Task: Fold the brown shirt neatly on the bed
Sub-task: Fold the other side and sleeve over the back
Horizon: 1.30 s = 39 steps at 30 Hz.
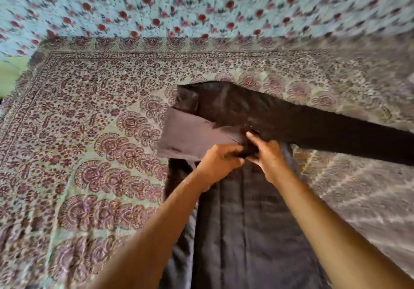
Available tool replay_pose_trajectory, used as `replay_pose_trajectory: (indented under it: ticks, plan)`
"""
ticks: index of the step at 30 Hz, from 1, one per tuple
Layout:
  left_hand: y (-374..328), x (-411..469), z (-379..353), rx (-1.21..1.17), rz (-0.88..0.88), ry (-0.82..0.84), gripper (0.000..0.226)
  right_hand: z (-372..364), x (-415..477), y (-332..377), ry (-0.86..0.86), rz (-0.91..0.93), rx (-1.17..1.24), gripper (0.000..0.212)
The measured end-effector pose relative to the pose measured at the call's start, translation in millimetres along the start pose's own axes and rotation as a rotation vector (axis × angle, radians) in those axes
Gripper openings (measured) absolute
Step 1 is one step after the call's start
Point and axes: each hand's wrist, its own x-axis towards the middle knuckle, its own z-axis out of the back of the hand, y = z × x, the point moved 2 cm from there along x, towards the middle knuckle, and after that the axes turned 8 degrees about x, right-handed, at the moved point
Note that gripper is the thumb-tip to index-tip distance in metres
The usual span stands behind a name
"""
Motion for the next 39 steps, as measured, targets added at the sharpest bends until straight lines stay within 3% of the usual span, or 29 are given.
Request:
replay_pose_trajectory:
  ticks: [3,7,11,14,16,18,23,26,32,35,39]
  plan:
    - [-1.5,-0.6,-30.3,0.001,0.079,-0.071,0.018,72.1,7.3,26.7,-0.31,0.119,-0.183,0.02]
    - [24.1,-5.2,-28.3,0.014,0.283,-0.185,0.014,152.9,23.0,51.5,-0.441,0.201,-0.593,0.033]
    - [49.4,-11.9,-11.0,0.18,0.406,-0.266,0.017,195.8,36.5,64.1,-0.683,0.249,-0.791,0.04]
    - [73.1,-16.1,0.9,0.195,0.452,-0.309,0.016,196.8,47.5,50.1,-0.742,0.315,-0.929,0.061]
    - [105.0,-14.2,7.5,0.185,0.476,-0.347,0.013,180.3,53.9,35.0,-0.682,0.38,-1.004,0.075]
    - [127.6,-10.8,15.2,0.199,0.485,-0.354,0.014,151.7,62.0,16.9,-0.566,0.415,-1.05,0.075]
    - [118.2,3.8,52.4,0.275,0.46,-0.416,0.018,58.6,86.7,-17.9,-0.205,0.58,-1.11,0.052]
    - [116.3,33.0,79.2,0.319,0.394,-0.464,0.02,3.7,104.9,-26.2,-0.052,0.567,-1.035,0.038]
    - [110.7,127.1,138.3,0.455,0.211,-0.49,0.024,-75.4,158.9,-23.5,0.039,0.575,-0.996,0.031]
    - [105.1,177.1,159.4,0.579,0.22,-0.482,0.034,-96.7,188.0,-19.5,0.065,0.599,-0.998,0.038]
    - [109.3,229.9,168.6,0.76,0.169,-0.244,0.054,-105.0,220.6,-17.7,0.079,0.502,-1.056,0.044]
